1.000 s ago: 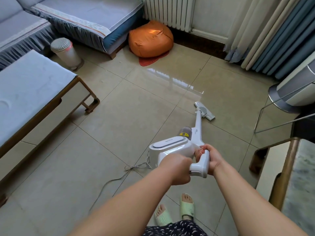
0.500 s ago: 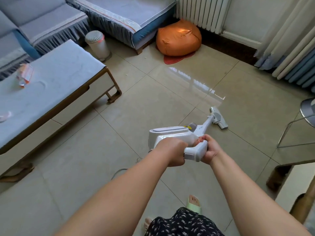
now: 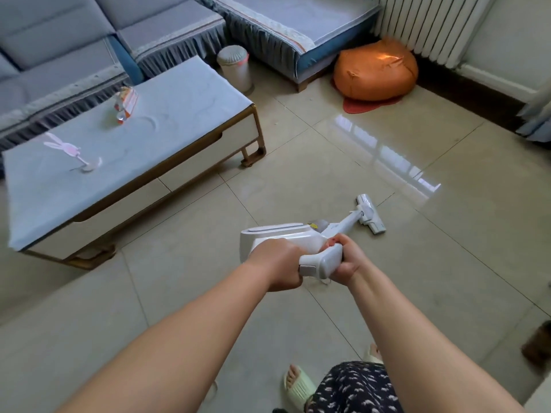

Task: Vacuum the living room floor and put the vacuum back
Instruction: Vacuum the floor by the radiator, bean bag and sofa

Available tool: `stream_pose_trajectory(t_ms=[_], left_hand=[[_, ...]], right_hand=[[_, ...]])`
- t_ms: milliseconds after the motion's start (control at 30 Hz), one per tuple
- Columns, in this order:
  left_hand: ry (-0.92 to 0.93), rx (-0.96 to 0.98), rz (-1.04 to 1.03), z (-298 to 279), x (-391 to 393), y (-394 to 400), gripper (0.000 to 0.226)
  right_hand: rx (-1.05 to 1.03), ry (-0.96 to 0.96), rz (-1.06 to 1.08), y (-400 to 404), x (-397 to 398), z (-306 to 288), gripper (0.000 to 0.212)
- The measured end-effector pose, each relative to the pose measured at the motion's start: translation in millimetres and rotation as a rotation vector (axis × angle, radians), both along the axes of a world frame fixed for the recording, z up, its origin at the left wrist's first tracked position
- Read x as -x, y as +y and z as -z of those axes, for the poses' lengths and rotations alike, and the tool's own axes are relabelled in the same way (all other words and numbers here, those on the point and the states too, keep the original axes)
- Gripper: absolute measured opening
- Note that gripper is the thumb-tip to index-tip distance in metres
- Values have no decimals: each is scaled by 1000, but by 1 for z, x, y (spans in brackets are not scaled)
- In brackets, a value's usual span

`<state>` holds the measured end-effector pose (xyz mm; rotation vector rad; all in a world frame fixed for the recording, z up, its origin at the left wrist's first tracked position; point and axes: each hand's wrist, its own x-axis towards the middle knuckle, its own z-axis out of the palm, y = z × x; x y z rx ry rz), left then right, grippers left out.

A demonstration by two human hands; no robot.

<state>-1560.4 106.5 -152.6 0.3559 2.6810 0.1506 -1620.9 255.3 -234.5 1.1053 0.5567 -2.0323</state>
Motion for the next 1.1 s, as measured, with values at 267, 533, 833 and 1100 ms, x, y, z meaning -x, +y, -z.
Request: stream_pose_trajectory(t_ms=[267, 533, 833, 1100], left_hand=[[-3, 26, -111, -19, -50, -82, 9], [-8, -78, -112, 4, -51, -50, 12], [-15, -144, -142, 25, 2, 5, 16], [-10, -146, -117, 28, 74, 57, 18]], right_hand=[[-45, 20, -87, -99, -35, -5, 17], [-130, 57, -109, -65, -27, 15, 21], [-151, 53, -126, -6, 29, 24, 18], [-125, 42, -106, 49, 98, 27, 21]])
